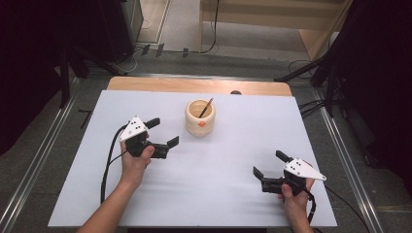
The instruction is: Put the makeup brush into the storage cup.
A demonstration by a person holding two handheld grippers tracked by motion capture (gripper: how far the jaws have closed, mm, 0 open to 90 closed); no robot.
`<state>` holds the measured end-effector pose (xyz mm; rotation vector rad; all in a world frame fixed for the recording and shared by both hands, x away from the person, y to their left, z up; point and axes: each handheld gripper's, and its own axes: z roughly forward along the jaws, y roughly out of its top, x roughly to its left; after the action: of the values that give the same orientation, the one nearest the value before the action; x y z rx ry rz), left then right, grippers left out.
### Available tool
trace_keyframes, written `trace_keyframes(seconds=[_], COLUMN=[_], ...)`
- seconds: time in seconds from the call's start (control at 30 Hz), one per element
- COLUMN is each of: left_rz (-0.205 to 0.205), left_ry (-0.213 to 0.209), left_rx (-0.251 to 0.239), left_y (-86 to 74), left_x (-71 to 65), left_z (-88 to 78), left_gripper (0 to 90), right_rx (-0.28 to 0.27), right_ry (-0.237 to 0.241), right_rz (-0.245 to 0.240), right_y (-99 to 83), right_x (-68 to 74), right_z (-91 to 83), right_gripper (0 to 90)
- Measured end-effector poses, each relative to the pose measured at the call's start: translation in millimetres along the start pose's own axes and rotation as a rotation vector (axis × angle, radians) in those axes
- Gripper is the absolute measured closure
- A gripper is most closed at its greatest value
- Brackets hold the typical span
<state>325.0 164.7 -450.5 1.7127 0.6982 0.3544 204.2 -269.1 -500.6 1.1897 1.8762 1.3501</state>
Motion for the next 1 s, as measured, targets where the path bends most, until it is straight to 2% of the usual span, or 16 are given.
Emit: trace_keyframes(seconds=[0.2,1.0], left_rz=[-0.009,-0.04], left_ry=[0.018,0.093], left_rx=[-0.011,-0.004], left_y=[-4.6,-31.4], left_x=[2.6,15.3], left_z=[-12.1,-72.7], left_gripper=[0.0,0.0], right_rx=[0.001,0.001], right_ry=[-0.003,-0.004], right_rz=[0.002,-0.002], right_y=[0.1,0.5], right_x=[0.3,1.9], right_z=[0.2,0.1], right_gripper=[0.0,0.0])
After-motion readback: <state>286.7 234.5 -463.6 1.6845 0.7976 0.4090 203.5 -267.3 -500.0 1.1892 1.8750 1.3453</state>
